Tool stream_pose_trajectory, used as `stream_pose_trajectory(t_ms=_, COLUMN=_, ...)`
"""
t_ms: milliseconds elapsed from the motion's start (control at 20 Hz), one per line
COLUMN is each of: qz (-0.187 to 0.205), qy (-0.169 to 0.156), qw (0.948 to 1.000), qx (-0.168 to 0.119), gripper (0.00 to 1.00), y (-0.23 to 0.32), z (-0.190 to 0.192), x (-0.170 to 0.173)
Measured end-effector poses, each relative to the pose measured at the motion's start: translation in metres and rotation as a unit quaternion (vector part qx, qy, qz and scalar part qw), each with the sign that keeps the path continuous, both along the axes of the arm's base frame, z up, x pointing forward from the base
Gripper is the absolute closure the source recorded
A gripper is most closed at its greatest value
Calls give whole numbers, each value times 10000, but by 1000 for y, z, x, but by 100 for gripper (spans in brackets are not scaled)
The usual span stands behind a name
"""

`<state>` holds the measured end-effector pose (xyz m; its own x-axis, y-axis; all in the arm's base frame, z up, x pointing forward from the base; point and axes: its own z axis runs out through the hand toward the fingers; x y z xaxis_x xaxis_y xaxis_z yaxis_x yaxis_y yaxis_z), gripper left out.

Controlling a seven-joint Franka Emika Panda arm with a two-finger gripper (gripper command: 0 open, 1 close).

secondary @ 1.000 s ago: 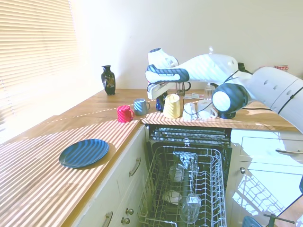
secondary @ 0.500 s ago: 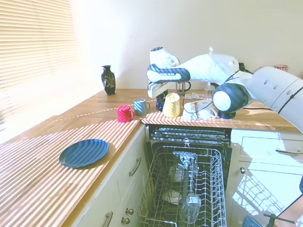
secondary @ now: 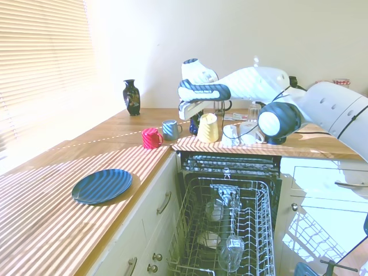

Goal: Remove a mug cup out of the dishwasher

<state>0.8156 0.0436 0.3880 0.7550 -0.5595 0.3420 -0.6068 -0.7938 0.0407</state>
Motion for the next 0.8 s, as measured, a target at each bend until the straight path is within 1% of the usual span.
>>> stream_pose_trajectory(t_ms=450, qz=-41, qy=-206, qw=9998, qx=27, gripper=0, y=-3, z=9, x=2)
stream_pose_trajectory(t_ms=550, qz=-51, qy=-312, qw=9995, qx=29, gripper=0, y=-5, z=21, x=2)
stream_pose_trajectory(t_ms=700, qz=-48, qy=-544, qw=9985, qx=26, gripper=0, y=-5, z=48, x=0)
stream_pose_trajectory(t_ms=800, qz=-16, qy=-676, qw=9977, qx=54, gripper=0, y=5, z=69, x=-3)
